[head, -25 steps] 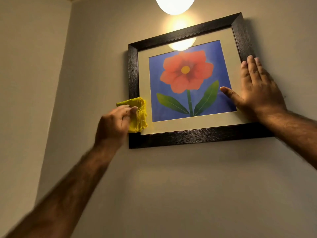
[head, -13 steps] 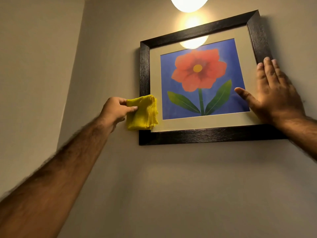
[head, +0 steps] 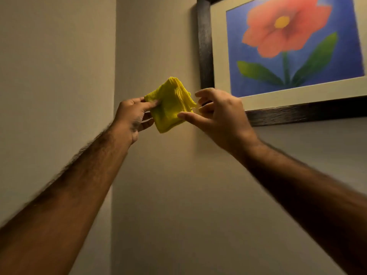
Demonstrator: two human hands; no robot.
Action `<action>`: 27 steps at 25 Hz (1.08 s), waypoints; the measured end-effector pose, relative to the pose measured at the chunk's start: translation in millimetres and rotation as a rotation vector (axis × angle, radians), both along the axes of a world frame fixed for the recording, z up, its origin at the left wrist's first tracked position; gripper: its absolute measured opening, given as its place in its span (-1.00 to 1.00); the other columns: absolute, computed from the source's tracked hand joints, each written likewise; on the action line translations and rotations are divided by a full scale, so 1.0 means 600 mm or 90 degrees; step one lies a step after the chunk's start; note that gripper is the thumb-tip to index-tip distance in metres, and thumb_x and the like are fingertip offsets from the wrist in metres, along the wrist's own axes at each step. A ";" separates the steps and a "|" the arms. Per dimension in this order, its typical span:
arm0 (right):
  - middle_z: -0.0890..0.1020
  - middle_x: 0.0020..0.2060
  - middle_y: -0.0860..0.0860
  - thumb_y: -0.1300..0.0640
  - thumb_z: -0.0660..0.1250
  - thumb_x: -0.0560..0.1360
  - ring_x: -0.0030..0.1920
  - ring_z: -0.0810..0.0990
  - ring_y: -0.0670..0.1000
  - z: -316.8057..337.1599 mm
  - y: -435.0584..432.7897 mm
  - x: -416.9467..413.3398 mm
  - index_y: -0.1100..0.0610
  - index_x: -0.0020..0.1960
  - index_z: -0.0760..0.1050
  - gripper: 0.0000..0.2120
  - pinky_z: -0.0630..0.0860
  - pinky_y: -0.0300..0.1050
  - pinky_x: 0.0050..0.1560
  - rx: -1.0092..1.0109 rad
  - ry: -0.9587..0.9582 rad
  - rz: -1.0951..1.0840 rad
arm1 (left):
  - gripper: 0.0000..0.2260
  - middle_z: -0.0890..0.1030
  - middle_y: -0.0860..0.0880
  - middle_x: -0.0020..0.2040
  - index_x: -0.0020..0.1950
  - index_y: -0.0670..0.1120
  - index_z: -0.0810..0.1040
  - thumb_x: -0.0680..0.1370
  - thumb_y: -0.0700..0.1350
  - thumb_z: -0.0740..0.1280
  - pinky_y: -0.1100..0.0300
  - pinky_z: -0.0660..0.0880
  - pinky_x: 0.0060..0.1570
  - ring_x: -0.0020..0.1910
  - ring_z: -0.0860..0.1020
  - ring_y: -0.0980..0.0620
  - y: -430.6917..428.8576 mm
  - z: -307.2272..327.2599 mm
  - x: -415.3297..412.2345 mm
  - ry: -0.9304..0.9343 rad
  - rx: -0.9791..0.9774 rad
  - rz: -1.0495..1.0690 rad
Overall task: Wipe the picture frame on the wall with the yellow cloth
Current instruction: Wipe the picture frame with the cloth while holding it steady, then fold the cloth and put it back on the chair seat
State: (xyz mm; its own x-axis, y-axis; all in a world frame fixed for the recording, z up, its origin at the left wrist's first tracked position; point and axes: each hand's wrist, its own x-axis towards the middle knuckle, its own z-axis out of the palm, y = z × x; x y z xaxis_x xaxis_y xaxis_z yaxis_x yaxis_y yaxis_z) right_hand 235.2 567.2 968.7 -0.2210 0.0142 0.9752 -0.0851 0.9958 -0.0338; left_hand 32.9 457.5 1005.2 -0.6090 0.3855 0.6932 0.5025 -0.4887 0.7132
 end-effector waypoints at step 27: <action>0.67 -0.02 0.24 0.24 0.46 0.50 -0.15 0.69 0.05 -1.060 -0.459 -0.581 0.29 0.14 0.56 -0.75 0.68 -0.20 -0.11 -0.959 -1.060 0.435 | -0.89 0.68 -0.19 -0.03 0.07 -0.22 0.60 0.55 -0.28 0.41 0.12 0.67 -0.06 -0.17 0.68 -0.02 -0.662 -1.142 -0.216 -0.769 -0.203 0.330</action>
